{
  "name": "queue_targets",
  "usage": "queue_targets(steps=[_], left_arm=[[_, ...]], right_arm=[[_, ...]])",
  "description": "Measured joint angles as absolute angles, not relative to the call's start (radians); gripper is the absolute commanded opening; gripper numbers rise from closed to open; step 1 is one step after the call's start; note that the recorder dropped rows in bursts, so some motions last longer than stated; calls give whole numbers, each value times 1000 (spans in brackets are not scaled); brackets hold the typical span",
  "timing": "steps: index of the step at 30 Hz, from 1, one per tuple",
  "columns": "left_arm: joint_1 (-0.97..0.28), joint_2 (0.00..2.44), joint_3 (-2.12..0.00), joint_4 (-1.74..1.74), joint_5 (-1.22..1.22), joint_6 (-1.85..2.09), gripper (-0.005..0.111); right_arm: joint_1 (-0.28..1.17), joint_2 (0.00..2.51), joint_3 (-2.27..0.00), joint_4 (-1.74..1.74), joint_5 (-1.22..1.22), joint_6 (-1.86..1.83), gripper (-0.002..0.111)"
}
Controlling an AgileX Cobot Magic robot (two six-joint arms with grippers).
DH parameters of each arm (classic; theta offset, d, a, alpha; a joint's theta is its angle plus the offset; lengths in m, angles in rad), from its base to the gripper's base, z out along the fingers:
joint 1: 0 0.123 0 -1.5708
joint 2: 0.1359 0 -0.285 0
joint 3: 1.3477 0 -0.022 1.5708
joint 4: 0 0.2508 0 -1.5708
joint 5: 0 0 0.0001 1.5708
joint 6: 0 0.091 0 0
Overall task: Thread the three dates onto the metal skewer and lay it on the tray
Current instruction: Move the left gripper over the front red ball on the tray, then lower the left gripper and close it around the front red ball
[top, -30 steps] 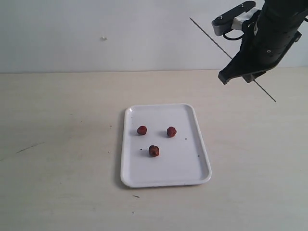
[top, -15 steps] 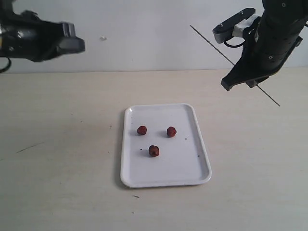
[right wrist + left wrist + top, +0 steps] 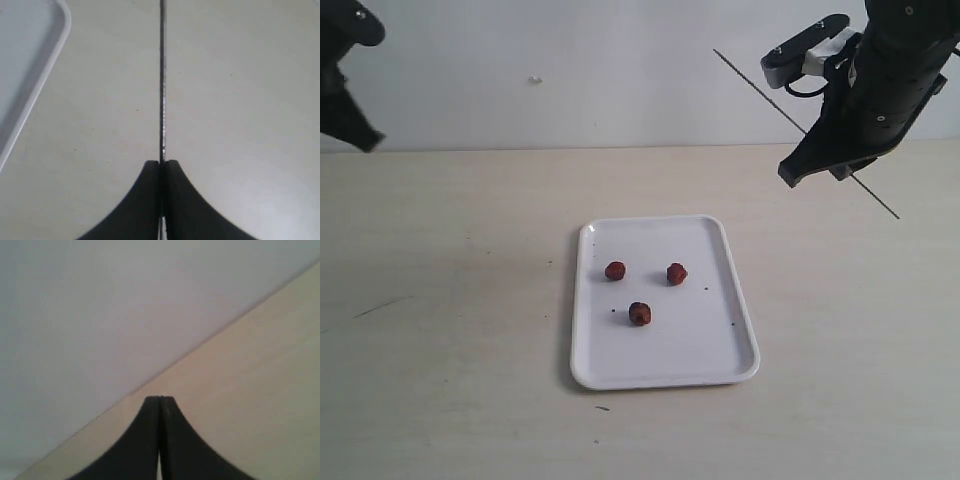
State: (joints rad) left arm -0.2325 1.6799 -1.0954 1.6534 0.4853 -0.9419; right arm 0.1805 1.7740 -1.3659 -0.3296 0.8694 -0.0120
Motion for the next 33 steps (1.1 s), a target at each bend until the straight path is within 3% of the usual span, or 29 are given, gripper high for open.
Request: queue_targets(steps=[5, 10, 15, 19, 27, 30, 33], left_arm=[[-225, 1715, -1197, 1129, 854, -560, 0], [-251, 1728, -1282, 517, 928, -181, 0], [-391, 1732, -1293, 210, 933, 158, 0], [-537, 1764, -1318, 172, 930, 107, 1], [-692, 1962, -1538, 140, 1007, -155, 37], [-703, 2052, -1624, 96, 1025, -228, 47], [-703, 2150, -1676, 41, 1037, -329, 50]], right_arm=[[180, 1774, -1366, -303, 869, -12, 0], [180, 1774, -1366, -240, 869, -14, 0], [180, 1776, -1366, -187, 871, -52, 0], [180, 1796, -1366, -179, 871, -73, 0], [180, 1825, -1366, -179, 869, -80, 0], [180, 1825, -1366, -179, 869, -80, 0], [180, 1825, -1366, -179, 869, -80, 0]])
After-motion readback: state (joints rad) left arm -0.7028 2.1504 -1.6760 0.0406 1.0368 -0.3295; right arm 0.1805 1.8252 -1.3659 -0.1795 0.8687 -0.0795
